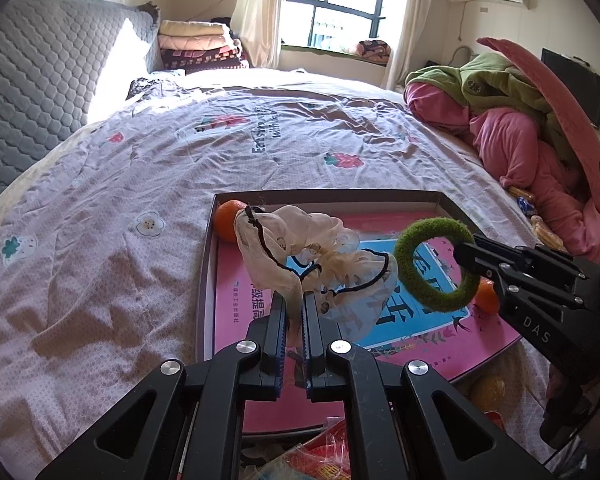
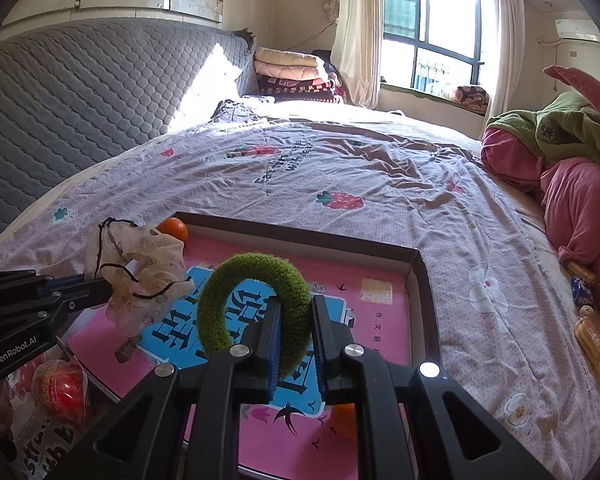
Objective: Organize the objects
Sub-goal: 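Lower the white bag and green ring onto the book inside the tray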
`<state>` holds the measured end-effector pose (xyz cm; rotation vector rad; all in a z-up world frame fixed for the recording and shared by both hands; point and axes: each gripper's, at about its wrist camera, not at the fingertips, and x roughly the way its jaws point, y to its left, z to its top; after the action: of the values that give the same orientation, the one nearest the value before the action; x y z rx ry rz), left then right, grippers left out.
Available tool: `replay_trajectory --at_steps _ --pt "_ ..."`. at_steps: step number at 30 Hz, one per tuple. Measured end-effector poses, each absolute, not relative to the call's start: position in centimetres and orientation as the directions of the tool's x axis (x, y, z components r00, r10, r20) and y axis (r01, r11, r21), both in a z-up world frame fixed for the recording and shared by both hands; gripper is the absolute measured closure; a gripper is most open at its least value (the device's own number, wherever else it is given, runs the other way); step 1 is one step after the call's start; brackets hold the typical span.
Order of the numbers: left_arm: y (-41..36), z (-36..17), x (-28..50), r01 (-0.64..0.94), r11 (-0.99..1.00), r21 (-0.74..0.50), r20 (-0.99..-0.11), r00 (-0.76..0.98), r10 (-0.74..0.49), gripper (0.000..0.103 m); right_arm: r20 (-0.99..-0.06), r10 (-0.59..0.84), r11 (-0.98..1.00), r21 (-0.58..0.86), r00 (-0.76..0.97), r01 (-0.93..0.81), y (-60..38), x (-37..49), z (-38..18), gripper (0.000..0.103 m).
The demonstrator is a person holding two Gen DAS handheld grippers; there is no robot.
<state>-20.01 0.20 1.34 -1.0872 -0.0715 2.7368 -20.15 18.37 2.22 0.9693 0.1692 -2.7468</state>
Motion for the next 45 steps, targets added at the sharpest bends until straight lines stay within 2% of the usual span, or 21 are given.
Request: replay_trajectory --at_steps 27,34,45 --pt "0.5 0.0 -20.6 -0.167 -0.978 -0.125 -0.717 -0.666 0.205 0.094 -0.709 -0.104 -0.971 -0.081 -0.698 0.227 17.5 -21.0 -0.7 0.088" --pt "0.5 0.0 -20.7 -0.166 -0.979 -0.121 -0.72 -0.664 0.202 0.094 -0.712 -0.093 -0.973 -0.085 -0.697 0.216 17.5 -21.1 -0.7 0.079" --pt "0.2 -0.3 -20.9 -0.162 -0.978 -0.13 -0.725 -0.658 0.205 0.094 -0.7 -0.097 -0.975 -0.076 -0.707 0.209 17.7 -20.9 0.2 0.074"
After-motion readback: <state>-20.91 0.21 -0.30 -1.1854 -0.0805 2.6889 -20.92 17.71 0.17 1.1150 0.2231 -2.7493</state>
